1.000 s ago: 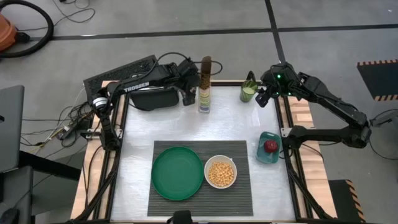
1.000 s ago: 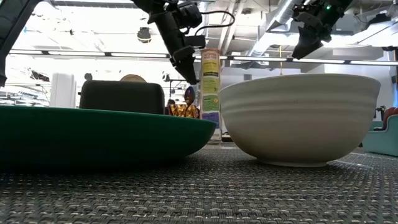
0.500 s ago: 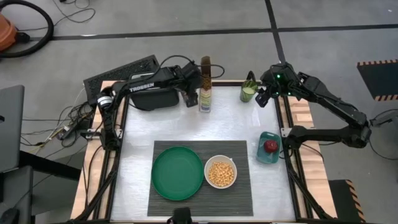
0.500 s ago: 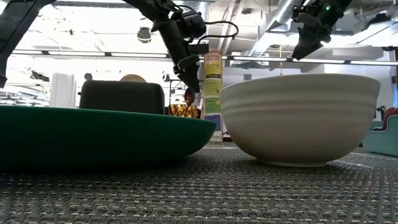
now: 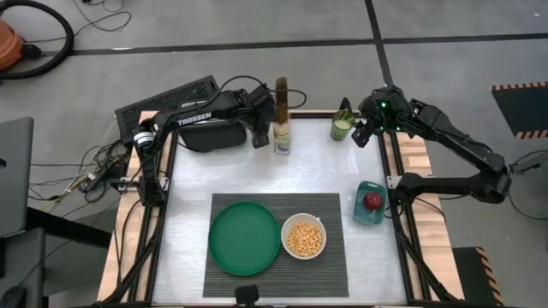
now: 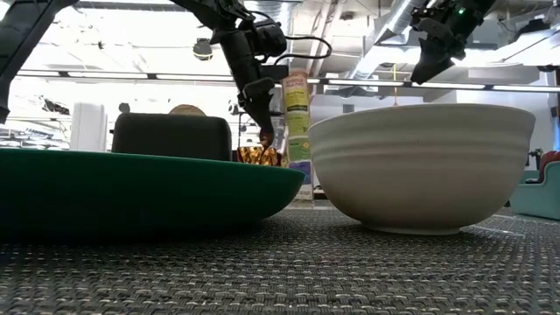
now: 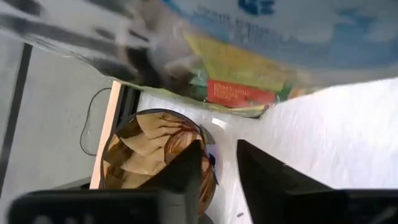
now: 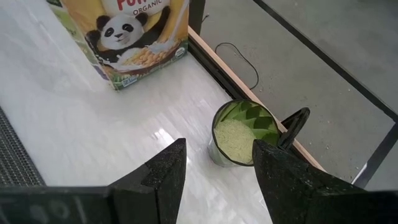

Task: Arrange a breakfast setting
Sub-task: Put the spoon beside the bowl on the mat

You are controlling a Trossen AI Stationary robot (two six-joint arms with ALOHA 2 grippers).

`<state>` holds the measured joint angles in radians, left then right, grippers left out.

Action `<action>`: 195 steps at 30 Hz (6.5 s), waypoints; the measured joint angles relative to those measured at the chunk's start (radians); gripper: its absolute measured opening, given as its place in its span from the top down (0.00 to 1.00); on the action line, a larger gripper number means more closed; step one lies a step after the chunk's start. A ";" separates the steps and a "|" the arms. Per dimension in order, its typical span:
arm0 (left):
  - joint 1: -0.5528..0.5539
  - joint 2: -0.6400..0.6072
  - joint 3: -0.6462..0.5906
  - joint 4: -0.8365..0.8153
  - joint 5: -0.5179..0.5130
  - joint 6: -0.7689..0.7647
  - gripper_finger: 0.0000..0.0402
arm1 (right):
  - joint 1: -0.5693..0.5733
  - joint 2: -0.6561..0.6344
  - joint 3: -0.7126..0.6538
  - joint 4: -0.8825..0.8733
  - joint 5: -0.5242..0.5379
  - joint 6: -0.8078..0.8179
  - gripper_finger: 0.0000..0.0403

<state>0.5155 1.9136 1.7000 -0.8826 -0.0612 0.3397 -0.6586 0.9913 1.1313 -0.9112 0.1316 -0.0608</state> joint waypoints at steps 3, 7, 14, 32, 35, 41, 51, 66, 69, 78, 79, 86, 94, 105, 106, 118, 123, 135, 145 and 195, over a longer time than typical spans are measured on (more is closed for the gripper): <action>0.004 0.003 -0.002 0.003 -0.010 0.002 0.90 | 0.000 0.000 0.000 0.000 0.000 0.000 0.48; 0.013 0.004 -0.003 0.003 -0.019 -0.014 0.99 | 0.000 0.000 0.000 0.000 0.000 0.001 0.48; 0.013 0.004 -0.003 -0.005 -0.049 -0.021 1.00 | 0.000 0.000 0.000 -0.001 0.000 0.001 0.48; 0.013 -0.085 0.004 -0.053 -0.114 -0.073 1.00 | -0.005 0.000 0.000 -0.001 0.001 0.008 0.48; 0.013 -0.096 0.004 -0.059 -0.130 -0.074 1.00 | -0.005 0.000 0.000 -0.001 0.001 0.008 0.48; 0.008 -0.126 0.005 -0.072 -0.140 -0.095 1.00 | -0.005 0.003 0.000 0.005 0.001 0.009 0.48; 0.007 -0.233 0.005 -0.070 -0.142 -0.177 1.00 | -0.005 0.014 0.000 0.029 0.001 0.009 0.48; -0.069 -0.458 0.007 -0.034 0.155 -0.273 1.00 | 0.118 0.018 0.000 0.232 -0.274 -0.080 0.48; -0.127 -0.479 0.007 -0.034 0.196 -0.229 1.00 | 0.202 0.018 0.000 0.312 -0.296 -0.103 0.48; -0.336 -0.479 0.007 0.038 0.240 -0.040 1.00 | 0.447 0.018 0.000 0.520 -0.314 -0.121 0.39; -0.361 -0.476 0.007 0.043 0.240 -0.003 1.00 | 0.469 0.019 0.000 0.526 -0.314 -0.121 0.37; -0.492 -0.468 0.007 0.109 0.143 0.192 1.00 | 0.581 0.074 0.000 0.537 -0.312 -0.085 0.32; -0.528 -0.457 0.007 0.169 0.154 0.156 1.00 | 0.713 0.177 0.000 0.553 -0.043 -0.198 0.32; -0.552 -0.452 0.007 0.118 0.153 0.082 1.00 | 0.828 0.120 0.013 0.564 0.062 -0.176 0.32; -0.556 -0.446 0.007 0.134 0.151 0.089 1.00 | 0.823 0.126 0.013 0.562 0.065 -0.177 0.32; -0.573 -0.421 0.006 0.181 0.135 0.085 1.00 | 0.794 0.228 0.012 0.552 0.097 -0.197 0.33; -0.573 -0.421 0.006 0.194 0.144 0.084 1.00 | 0.789 0.226 0.012 0.553 0.163 -0.238 0.43; -0.572 -0.421 0.006 0.232 0.139 0.084 1.00 | 0.780 0.226 0.012 0.543 0.150 -0.277 0.90; -0.573 -0.422 0.006 0.255 0.087 -0.026 0.98 | 0.813 0.224 0.011 0.541 0.245 -0.312 0.93; -0.406 -0.338 0.005 0.200 -0.008 -1.603 0.46 | 0.944 0.302 0.012 0.570 1.287 -1.013 0.93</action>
<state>0.1095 1.5757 1.7050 -0.6822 -0.0688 -1.2628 0.2850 1.2936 1.1435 -0.3413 1.4191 -1.0736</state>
